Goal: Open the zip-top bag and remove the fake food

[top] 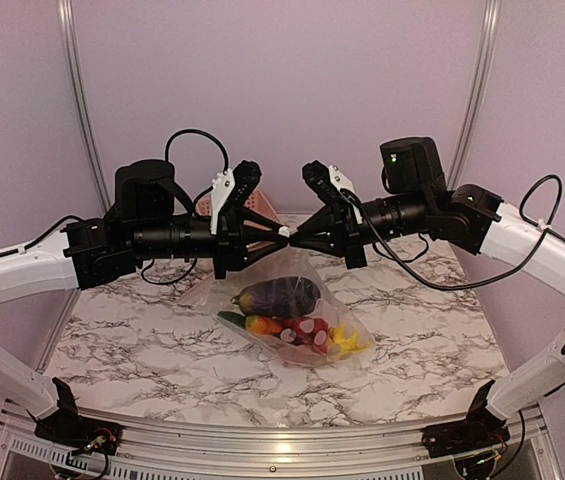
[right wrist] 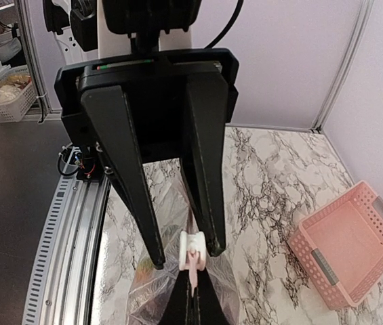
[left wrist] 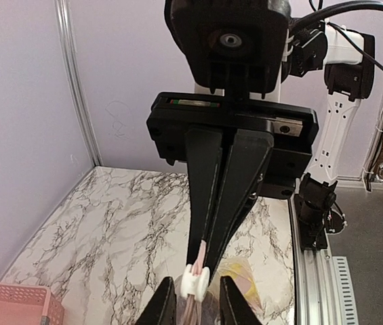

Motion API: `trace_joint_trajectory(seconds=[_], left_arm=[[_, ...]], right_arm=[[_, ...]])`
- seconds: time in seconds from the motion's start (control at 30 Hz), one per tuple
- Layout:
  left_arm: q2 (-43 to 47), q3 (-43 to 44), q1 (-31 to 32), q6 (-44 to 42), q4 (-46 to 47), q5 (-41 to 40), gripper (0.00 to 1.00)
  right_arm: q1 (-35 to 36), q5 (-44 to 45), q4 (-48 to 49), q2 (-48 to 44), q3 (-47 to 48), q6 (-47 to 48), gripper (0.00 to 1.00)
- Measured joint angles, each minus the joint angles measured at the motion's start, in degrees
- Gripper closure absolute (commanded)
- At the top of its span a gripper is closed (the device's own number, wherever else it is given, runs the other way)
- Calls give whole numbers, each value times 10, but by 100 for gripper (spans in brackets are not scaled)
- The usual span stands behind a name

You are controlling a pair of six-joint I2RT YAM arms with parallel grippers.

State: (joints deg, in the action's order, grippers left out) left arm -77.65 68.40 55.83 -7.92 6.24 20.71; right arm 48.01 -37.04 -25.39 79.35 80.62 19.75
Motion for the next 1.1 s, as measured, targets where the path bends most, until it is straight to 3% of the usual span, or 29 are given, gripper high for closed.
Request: trace_joint_trajectory(seconds=[0.43,1.1], left_arm=[[2,-6,0,1,3,0,94],[44,-82,-26,11,30,-25,96]], right_arm=[[0,1,18,-3,-14,-5,100],[-52,3,113,-66,-99,-72,100]])
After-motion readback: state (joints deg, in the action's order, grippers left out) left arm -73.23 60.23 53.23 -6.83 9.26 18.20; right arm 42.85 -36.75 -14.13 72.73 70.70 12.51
